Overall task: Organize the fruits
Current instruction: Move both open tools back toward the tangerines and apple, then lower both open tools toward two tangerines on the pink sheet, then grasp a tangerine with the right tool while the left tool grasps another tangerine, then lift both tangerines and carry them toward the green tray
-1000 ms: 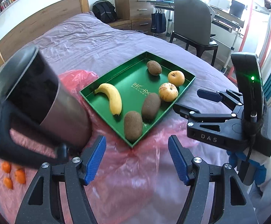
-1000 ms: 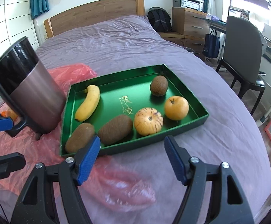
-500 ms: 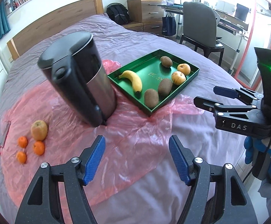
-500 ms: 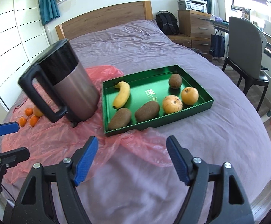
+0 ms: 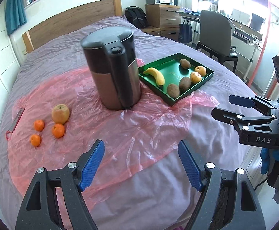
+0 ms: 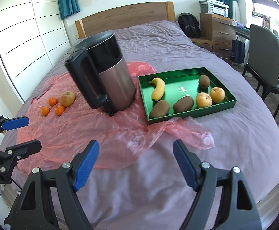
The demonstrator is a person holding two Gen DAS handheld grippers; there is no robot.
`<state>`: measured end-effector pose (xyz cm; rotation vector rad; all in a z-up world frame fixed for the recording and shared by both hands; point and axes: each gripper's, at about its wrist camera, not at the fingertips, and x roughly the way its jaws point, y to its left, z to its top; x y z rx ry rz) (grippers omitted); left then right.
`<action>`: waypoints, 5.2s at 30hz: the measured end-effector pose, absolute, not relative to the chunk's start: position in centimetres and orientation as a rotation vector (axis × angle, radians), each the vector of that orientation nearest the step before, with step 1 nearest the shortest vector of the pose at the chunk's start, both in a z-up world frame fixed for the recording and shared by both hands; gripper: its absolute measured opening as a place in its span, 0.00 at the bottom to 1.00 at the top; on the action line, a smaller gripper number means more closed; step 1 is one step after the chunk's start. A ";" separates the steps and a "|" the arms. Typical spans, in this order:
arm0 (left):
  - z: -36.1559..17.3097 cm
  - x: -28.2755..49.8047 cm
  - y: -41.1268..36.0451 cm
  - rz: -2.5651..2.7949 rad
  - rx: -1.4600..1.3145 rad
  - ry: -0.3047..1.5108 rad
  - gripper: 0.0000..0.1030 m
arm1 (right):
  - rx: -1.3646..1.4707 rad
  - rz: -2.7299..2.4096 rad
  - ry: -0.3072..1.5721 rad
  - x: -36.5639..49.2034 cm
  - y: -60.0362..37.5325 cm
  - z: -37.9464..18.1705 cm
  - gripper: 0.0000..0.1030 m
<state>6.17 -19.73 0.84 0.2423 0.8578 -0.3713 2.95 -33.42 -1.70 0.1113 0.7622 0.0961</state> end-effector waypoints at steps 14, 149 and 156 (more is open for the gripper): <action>-1.1 3.6 -10.5 -0.232 0.204 0.861 0.72 | 0.031 0.190 0.794 1.4 -26.3 -0.9 0.97; -12.5 24.8 12.8 0.022 -0.087 0.960 0.38 | 0.014 0.491 0.977 26.7 -0.7 -11.7 0.22; -11.1 21.5 12.0 0.007 -0.100 0.941 0.38 | 0.002 0.498 0.963 23.7 -1.4 -10.0 0.22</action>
